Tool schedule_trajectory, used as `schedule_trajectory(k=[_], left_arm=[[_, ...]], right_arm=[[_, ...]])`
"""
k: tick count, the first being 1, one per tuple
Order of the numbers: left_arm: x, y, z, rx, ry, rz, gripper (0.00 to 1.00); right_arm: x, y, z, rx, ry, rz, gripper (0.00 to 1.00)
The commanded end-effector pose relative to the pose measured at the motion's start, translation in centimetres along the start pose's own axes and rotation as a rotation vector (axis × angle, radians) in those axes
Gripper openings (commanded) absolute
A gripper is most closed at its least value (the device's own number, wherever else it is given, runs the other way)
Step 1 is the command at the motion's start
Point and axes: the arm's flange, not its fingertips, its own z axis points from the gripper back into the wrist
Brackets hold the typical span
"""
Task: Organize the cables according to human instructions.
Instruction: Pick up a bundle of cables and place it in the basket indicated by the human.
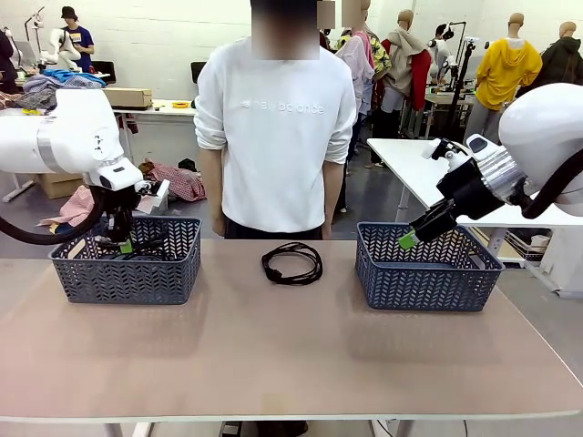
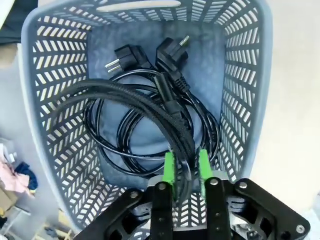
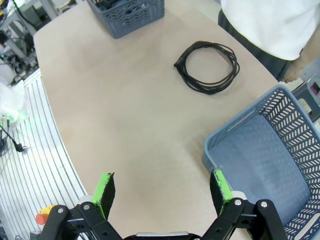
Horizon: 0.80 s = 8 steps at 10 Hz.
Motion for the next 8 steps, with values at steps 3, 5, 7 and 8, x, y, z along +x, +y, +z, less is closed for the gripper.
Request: schedule_trajectory(k=[3, 5, 7, 8], left_arm=[[-0.5, 0.4, 1.1, -0.017, 0.002, 0.025, 0.67], [-0.9, 0.6, 1.5, -0.033, -0.006, 0.038, 0.87], [-1.0, 0.7, 1.7, -0.06, -0.011, 0.049, 1.0], [-1.0, 0.7, 1.7, -0.065, -0.016, 0.053, 1.0]], right_arm=[[0.1, -0.2, 0.0, 0.017, -0.029, 0.01, 1.0], [0.1, -0.2, 0.0, 0.017, -0.029, 0.01, 1.0], [0.1, -0.2, 0.0, 0.017, -0.029, 0.01, 1.0], [0.1, -0.2, 0.0, 0.017, -0.029, 0.01, 1.0]])
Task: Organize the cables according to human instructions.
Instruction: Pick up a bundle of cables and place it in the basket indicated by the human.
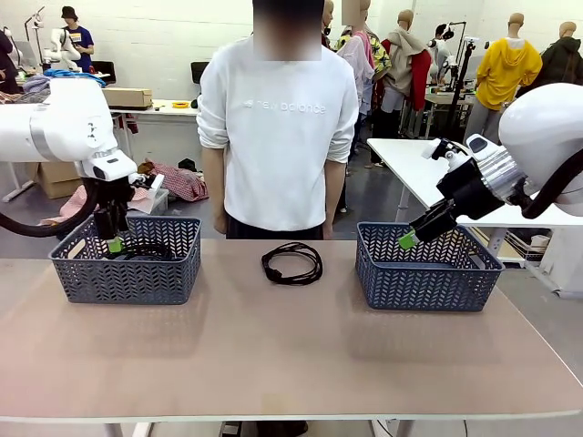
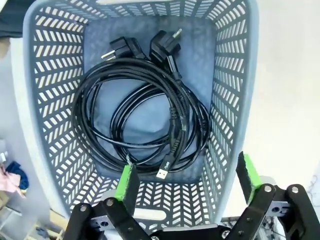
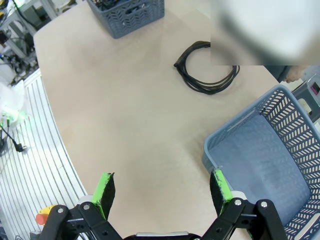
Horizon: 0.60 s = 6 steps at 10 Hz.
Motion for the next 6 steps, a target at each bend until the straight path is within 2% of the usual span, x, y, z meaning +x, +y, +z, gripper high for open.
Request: schedule_trajectory(k=[1, 3, 4, 6], left_arm=[[0.0, 0.4, 0.5, -0.006, -0.037, 0.03, 1.0], [-0.1, 0.2, 1.4, 0.006, -0.085, 0.089, 1.0], [0.1, 0.1, 0.3, 0.003, -0.019, 0.013, 1.0], [0.1, 0.1, 0.3, 0.003, -0.019, 0.013, 1.0]], right_arm=[[0.1, -0.2, 0.0, 0.017, -0.029, 0.01, 1.0], [0.1, -0.2, 0.0, 0.017, -0.029, 0.01, 1.0], [0.1, -0.2, 0.0, 0.017, -0.029, 0.01, 1.0], [0.1, -0.2, 0.0, 0.017, -0.029, 0.01, 1.0]])
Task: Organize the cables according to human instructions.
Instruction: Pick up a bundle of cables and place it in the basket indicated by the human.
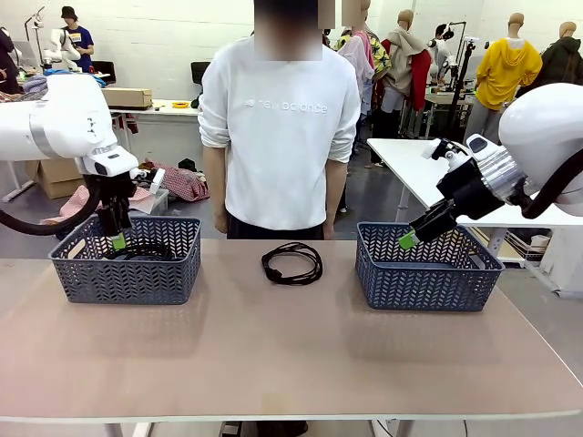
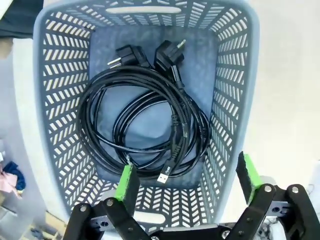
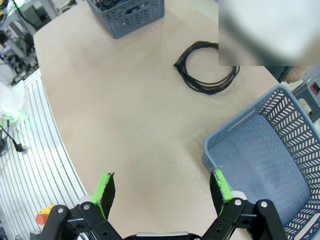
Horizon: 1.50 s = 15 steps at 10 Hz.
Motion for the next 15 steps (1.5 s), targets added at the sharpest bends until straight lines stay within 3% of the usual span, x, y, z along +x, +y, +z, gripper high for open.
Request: schedule_trajectory(k=[1, 4, 6, 10, 15], left_arm=[[-0.2, -0.1, -0.2, -0.001, 0.015, -0.014, 1.0], [0.0, 0.0, 0.0, 0.0, 0.004, -0.003, 1.0], [2.7, -1.4, 1.0, 0.062, -0.035, 0.033, 1.0], [7.6, -7.1, 2.3, 0.065, -0.19, 0.142, 1.0], [10.6, -14.4, 1.4, 0.173, -0.279, 0.264, 1.0]], right_arm=[[0.1, -0.2, 0.0, 0.017, -0.029, 0.01, 1.0], [0.1, -0.2, 0.0, 0.017, -0.029, 0.01, 1.0], [0.1, -0.2, 0.0, 0.017, -0.029, 0.01, 1.0], [0.1, -0.2, 0.0, 0.017, -0.029, 0.01, 1.0], [0.1, -0.2, 0.0, 0.017, -0.029, 0.01, 1.0]])
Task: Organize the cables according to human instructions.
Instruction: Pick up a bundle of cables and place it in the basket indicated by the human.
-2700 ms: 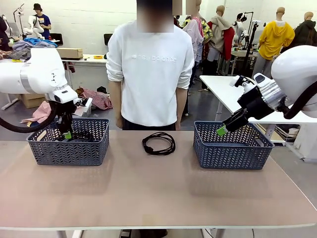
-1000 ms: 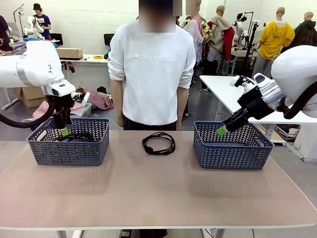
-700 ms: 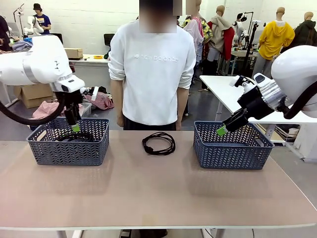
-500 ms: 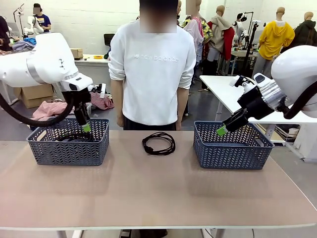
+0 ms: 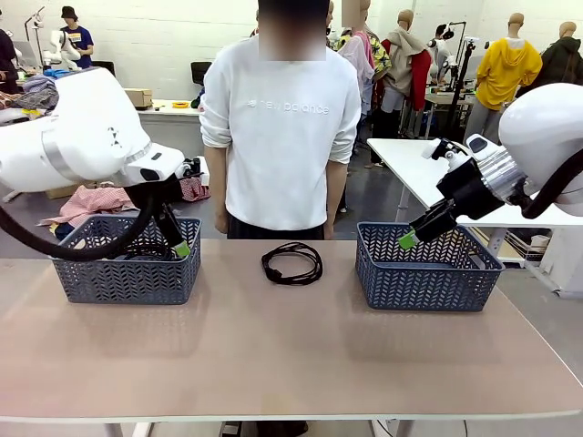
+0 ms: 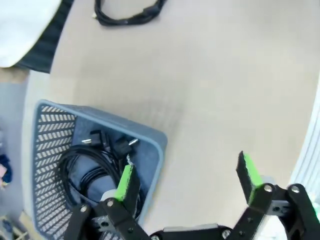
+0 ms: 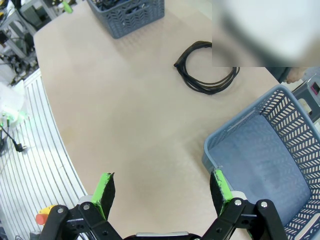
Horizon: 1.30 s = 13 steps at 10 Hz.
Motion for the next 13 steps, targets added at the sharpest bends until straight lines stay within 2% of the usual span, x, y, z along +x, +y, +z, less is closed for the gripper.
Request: schedule_trajectory(k=[1, 4, 7, 8, 13], left_arm=[[-0.3, -2.8, -0.2, 0.067, -0.052, 0.029, 1.0], [0.1, -5.3, -0.2, 0.043, -0.103, -0.018, 1.0], [-0.1, -5.1, -1.0, -0.041, -0.112, -0.011, 1.0], [1.1, -5.9, -0.6, 0.024, -0.079, -0.023, 1.0], [1.1, -5.9, -0.6, 0.024, -0.079, -0.023, 1.0]], right_arm=[[0.1, -0.2, 0.0, 0.017, -0.029, 0.01, 1.0], [0.1, -0.2, 0.0, 0.017, -0.029, 0.01, 1.0], [0.1, -0.2, 0.0, 0.017, -0.029, 0.01, 1.0], [0.1, -0.2, 0.0, 0.017, -0.029, 0.01, 1.0], [0.1, -0.2, 0.0, 0.017, -0.029, 0.01, 1.0]])
